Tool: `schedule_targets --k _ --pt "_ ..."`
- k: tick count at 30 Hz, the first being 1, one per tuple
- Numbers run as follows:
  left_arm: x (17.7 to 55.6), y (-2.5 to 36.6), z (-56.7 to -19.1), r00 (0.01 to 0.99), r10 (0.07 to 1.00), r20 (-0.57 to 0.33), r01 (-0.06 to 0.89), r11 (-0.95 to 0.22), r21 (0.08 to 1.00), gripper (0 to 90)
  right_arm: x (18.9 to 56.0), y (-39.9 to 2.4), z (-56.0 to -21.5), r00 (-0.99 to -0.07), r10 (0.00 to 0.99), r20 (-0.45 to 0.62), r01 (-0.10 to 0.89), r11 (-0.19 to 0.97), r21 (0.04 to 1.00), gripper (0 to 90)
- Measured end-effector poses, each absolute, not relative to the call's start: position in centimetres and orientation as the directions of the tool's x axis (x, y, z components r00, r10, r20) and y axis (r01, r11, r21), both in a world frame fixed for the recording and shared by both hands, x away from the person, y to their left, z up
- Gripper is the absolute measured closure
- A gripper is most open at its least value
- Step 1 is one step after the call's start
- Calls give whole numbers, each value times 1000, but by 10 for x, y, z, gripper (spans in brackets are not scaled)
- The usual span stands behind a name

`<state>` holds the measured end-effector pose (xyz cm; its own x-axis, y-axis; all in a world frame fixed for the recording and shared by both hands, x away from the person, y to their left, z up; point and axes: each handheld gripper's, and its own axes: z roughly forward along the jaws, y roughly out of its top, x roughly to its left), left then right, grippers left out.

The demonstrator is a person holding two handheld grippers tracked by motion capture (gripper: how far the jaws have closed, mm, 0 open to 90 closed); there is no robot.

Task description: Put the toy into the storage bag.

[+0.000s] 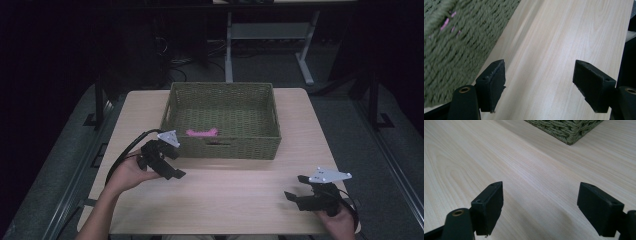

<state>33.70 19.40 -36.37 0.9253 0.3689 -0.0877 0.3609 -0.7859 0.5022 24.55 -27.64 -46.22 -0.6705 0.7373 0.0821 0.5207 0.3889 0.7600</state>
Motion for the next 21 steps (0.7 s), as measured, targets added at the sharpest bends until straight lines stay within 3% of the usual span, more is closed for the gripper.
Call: schedule_targets --k 21 --pt "310 223 -377 903 420 -92 399 -739 542 252 245 -272 -462 -676 733 72 516 402 756 206"
